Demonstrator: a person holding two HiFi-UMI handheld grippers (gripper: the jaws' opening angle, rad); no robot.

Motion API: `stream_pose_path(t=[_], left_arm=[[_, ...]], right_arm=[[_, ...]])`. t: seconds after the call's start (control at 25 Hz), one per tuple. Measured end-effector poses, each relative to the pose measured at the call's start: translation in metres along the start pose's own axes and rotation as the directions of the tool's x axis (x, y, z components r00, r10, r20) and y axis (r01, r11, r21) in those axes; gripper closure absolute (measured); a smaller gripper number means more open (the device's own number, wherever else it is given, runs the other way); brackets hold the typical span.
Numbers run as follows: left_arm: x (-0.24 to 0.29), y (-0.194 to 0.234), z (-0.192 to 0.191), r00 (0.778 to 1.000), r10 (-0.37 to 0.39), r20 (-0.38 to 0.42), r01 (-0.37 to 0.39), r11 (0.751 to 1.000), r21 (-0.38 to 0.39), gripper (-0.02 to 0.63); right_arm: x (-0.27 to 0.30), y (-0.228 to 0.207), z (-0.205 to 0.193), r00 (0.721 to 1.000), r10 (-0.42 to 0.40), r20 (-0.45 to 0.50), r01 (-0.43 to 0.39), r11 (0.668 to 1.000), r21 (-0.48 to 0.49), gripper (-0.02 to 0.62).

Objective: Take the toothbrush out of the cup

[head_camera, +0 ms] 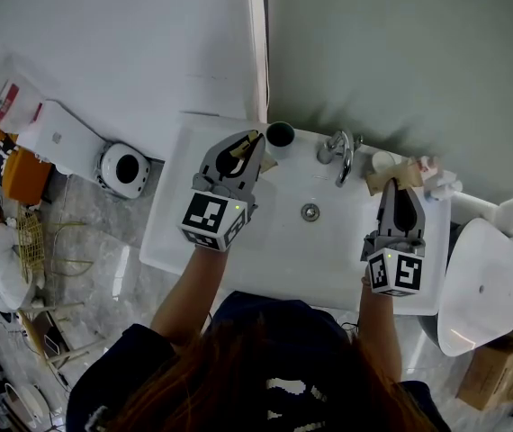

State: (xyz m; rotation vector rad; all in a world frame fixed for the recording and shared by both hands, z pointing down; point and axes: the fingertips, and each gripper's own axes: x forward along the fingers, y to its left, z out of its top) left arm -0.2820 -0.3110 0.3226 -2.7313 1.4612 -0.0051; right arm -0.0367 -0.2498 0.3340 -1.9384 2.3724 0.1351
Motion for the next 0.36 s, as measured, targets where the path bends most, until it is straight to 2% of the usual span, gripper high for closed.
stream_pose_path(t=[0.36], left_arm=[[-0.0012,-0.0016,0.0033,1.0,-0.009,0.005,0.009,1.0,-0.014,0.56]], right_arm=[[-0.0017,0.0012,0.005,1.0,0.007,0.003,-0.007,1.0,-0.008,0.548]])
